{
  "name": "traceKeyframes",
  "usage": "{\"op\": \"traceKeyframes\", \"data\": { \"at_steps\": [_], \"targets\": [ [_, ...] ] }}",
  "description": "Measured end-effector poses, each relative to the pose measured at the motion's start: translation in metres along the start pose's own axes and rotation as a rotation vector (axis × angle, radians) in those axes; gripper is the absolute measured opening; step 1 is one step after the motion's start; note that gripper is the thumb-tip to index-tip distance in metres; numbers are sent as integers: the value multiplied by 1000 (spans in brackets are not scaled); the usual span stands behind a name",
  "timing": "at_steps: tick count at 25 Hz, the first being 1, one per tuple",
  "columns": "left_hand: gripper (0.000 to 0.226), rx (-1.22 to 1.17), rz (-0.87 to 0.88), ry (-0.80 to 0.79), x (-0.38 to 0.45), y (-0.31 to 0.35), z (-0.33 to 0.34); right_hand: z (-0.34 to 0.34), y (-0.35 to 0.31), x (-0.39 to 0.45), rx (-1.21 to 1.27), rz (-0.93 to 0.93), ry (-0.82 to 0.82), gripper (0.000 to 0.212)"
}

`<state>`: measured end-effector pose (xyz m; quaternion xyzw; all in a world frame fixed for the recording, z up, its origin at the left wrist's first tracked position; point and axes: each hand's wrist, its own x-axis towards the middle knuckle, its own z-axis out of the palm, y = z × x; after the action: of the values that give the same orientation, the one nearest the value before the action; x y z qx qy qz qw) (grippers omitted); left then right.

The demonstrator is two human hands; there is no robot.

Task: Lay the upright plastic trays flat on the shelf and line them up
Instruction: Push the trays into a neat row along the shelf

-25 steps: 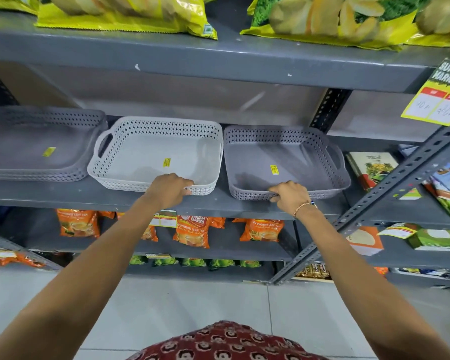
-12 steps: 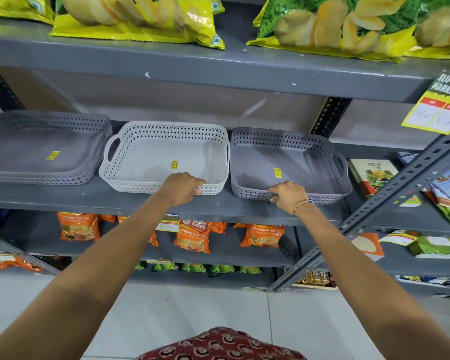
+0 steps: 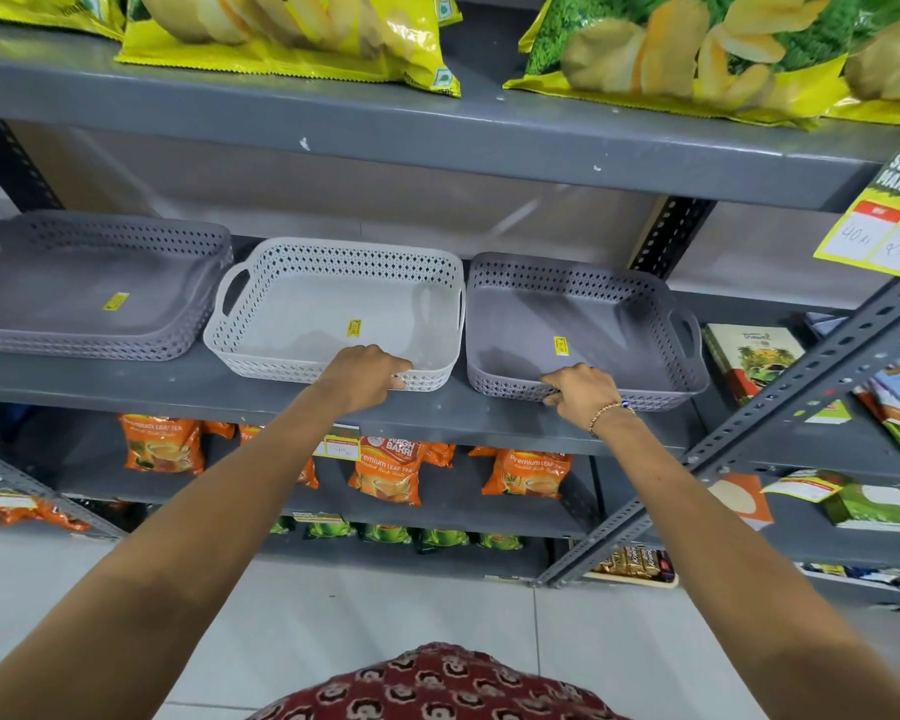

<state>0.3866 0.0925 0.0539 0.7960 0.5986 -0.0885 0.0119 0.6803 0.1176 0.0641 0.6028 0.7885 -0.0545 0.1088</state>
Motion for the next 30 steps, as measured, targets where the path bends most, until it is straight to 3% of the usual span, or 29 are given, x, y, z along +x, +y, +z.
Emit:
{"op": "traceKeyframes", "data": {
  "at_steps": [6,10,13,16,19,24,26,30],
  "targets": [
    [29,-67,-4,-66,-1,2,-7,-6,1,-2,33,-20,-45,43],
    [48,-351,-37,-141,2,-2,-12,-26,2,-1,121,-88,-119,39],
    [56,-516,0,-30,-5,-17,-18,-53,-17,3,223,-137,-74,42],
    [48,-571,-13,119,-17,-51,-20,-75,-65,15,205,-186,146,24],
    [44,-526,-81,142,-40,-113,-10,-77,-143,32,306,-294,273,18],
    [74,-503,-156,123,-93,-227,14,-54,-263,59,455,-358,174,18],
    [84,-480,-224,45,-109,-271,23,-46,-298,67,467,-356,118,23],
    [69,-376,-246,-165,-125,-320,38,-33,-338,74,286,-276,-45,41]
  ]
}}
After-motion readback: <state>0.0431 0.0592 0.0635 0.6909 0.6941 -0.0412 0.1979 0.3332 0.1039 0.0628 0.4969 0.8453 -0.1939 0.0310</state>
